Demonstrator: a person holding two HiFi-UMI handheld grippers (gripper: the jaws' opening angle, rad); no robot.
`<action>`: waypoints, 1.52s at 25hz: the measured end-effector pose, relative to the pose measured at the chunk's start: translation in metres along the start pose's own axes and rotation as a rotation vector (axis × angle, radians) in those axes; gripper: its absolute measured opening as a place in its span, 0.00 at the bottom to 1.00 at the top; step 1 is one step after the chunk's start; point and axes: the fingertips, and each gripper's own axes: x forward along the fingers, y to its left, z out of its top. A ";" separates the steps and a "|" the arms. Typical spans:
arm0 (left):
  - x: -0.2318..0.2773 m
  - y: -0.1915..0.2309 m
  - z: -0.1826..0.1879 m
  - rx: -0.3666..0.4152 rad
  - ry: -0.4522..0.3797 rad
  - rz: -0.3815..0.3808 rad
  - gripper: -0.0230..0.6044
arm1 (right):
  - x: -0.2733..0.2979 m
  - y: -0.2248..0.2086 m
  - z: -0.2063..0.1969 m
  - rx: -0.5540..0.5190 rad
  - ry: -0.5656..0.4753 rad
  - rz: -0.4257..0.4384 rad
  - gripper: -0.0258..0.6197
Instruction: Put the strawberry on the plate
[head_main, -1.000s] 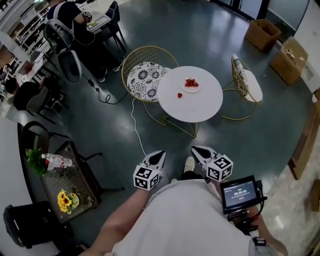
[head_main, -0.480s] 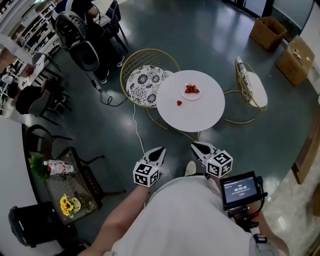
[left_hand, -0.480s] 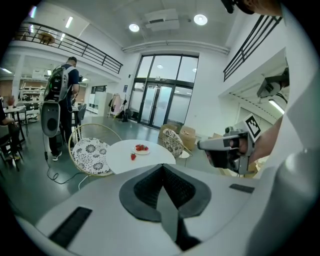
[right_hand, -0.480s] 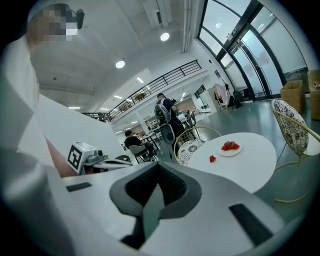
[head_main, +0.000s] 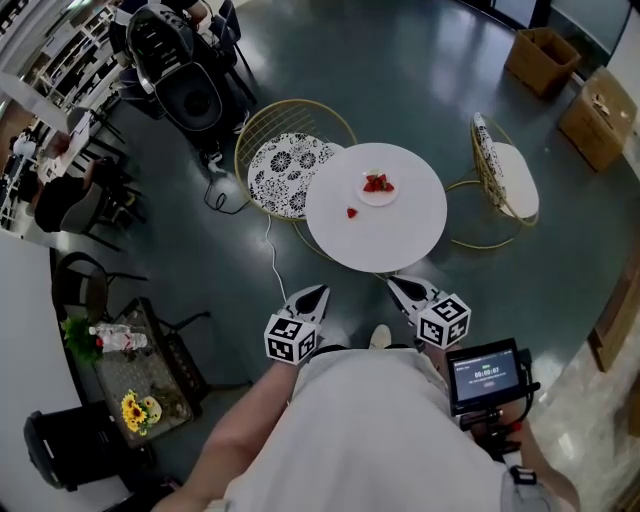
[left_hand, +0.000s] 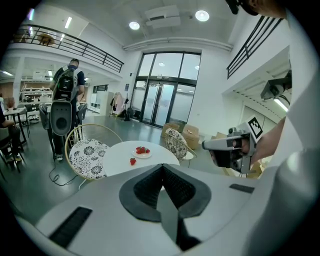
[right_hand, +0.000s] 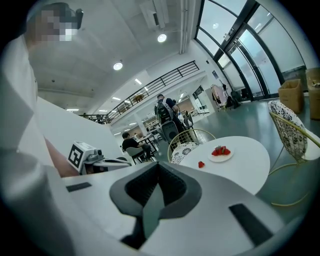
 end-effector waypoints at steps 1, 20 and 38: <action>0.003 -0.001 0.001 0.000 0.001 0.000 0.05 | -0.002 -0.004 0.000 0.003 0.001 -0.003 0.05; 0.079 0.012 0.025 0.006 0.048 -0.044 0.05 | 0.005 -0.083 0.016 0.053 0.006 -0.070 0.05; 0.132 0.051 0.048 0.035 0.114 -0.103 0.05 | 0.026 -0.119 0.056 0.075 0.000 -0.154 0.05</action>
